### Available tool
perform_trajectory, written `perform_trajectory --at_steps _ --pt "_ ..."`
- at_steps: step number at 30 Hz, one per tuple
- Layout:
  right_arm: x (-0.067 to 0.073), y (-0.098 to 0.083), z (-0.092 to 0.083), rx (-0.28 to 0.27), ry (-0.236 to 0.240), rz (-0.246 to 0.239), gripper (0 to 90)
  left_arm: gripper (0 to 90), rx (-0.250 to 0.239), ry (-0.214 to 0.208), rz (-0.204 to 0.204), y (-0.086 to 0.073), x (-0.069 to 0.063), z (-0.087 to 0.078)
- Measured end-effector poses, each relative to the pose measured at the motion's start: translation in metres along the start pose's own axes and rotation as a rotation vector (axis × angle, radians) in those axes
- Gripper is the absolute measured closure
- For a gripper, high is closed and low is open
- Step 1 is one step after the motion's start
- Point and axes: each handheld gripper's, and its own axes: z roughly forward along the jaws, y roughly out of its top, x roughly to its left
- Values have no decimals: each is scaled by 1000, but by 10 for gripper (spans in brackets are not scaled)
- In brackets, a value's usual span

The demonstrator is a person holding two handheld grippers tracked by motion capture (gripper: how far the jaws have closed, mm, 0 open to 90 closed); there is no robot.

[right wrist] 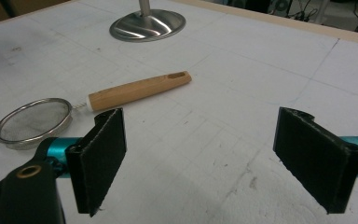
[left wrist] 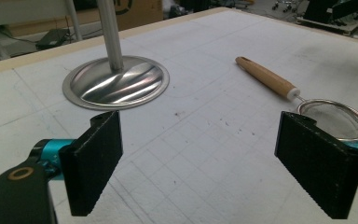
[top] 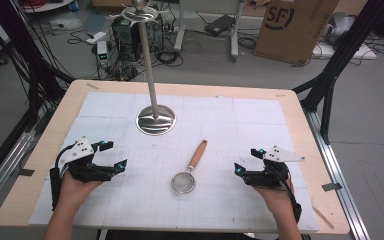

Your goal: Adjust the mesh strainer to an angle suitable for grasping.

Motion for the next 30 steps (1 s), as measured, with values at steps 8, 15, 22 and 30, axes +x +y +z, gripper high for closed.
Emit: perform_trajectory --at_steps 8,15,22,30 --pt "-2 -5 1 20 -6 20 160 157 -6 7 -6 0 2 0" --pt "2 -5 1 18 -2 -4 160 157 -12 1 6 2 0 -1" --pt "4 -4 7 15 13 -13 160 157 -6 2 3 1 1 -1" --pt "9 -5 12 61 56 50 314 157 -31 -14 -14 3 1 -4"
